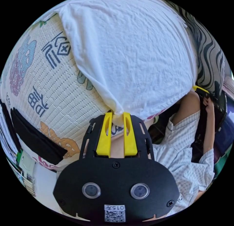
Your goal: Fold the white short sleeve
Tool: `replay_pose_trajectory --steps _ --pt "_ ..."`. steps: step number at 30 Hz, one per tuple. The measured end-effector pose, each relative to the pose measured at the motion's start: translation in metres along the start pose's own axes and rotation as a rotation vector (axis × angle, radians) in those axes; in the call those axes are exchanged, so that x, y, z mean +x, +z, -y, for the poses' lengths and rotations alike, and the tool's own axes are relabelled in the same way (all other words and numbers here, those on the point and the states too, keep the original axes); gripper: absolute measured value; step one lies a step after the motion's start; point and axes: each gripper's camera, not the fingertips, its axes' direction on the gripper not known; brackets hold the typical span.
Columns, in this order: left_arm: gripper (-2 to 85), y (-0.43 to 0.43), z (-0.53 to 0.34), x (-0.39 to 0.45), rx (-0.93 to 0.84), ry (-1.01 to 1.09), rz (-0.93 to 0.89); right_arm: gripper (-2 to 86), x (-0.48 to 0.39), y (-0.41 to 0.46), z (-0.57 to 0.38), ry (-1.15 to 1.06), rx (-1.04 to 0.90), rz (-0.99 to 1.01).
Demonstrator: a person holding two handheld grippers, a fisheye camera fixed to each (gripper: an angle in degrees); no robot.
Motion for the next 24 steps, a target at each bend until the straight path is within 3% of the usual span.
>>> replay_pose_trajectory --steps 4,13,24 --pt "1.1 0.015 0.001 0.021 -0.027 0.035 0.063 0.3 0.01 0.0 -0.014 -0.001 0.043 0.015" --pt "0.0 0.045 0.006 0.047 -0.021 0.033 0.055 -0.1 0.018 0.004 -0.029 -0.048 0.025 -0.061" --pt "6.3 0.097 0.051 0.08 -0.141 0.028 0.088 4.5 0.016 0.018 -0.035 -0.125 -0.058 -0.131"
